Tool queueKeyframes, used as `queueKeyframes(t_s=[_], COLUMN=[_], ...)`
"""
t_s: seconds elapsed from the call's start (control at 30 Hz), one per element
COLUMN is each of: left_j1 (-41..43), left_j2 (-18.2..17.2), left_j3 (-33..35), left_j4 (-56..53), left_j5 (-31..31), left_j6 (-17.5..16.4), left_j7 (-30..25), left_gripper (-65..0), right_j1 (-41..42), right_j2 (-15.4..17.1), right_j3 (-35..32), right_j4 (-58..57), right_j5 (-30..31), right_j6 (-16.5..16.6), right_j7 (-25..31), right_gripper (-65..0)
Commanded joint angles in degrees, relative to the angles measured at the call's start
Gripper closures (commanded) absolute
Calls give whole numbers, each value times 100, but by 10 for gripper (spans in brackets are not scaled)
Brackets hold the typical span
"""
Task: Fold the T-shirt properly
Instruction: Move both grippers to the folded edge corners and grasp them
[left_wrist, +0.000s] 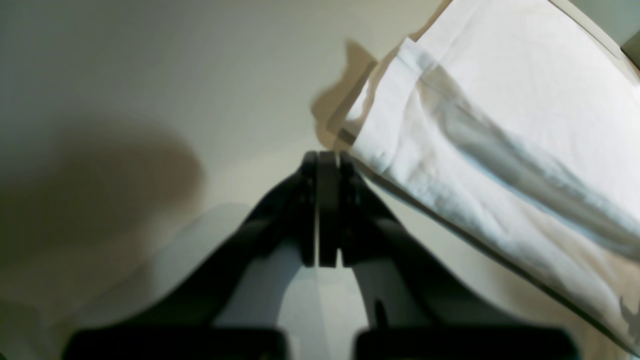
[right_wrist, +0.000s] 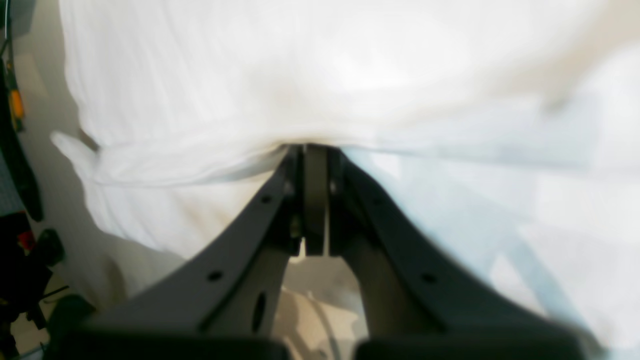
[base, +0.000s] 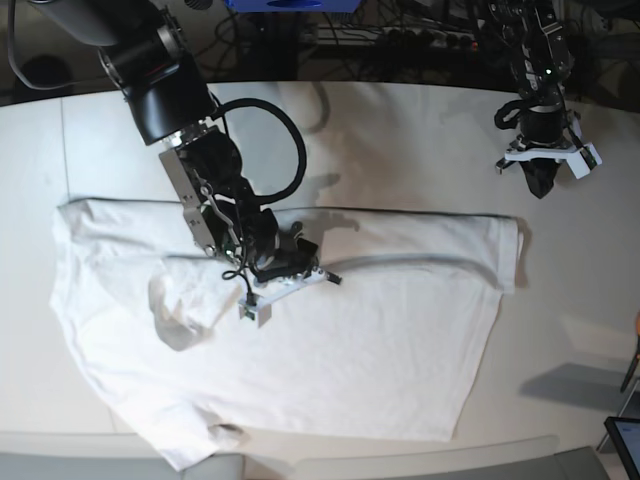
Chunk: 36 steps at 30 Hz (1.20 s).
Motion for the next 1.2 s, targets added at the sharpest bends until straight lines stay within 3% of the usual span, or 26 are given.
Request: queueKeyframes(t_s=[0.0,0.2,0.37,0.6,0.73,0.83,1.1,1.17], left_j1=[16,7,16,-2,-55,-169,-565,-705], left_j2=[-63,-63,-63,-63,-63,-124,-159,-151], left_j3=[-22,-22,-22,4,39,39,707,839], left_j4=[121,121,121,121,130,218,631,578], left_j5=[-13,-13,-13,-13,-13,93,2440,2651], left_j6=[-27,-27,-27,-27,-27,-27,-35,-35], left_j7=[-138,-138,-138,-138,-138,-129,-138,-129], left_gripper=[0,0,0,0,0,0,0,0], right_j1=[192,526,816,1010,1080,860,-449,-775], right_j2=[-48,-31,-31,-4,339,681,1868,2009], right_j3=[-1,-1,-9,-18,-203,-27,413,562], right_j4=[47,-455,-903,-1026,134,1058,2825,3062], right_j5=[10,10,1,-25,-483,-685,-1379,-1529], right_j6=[48,74,584,637,566,197,-559,-612], right_j7=[49,67,375,366,14,-337,-390,-390], right_gripper=[0,0,0,0,0,0,0,0])
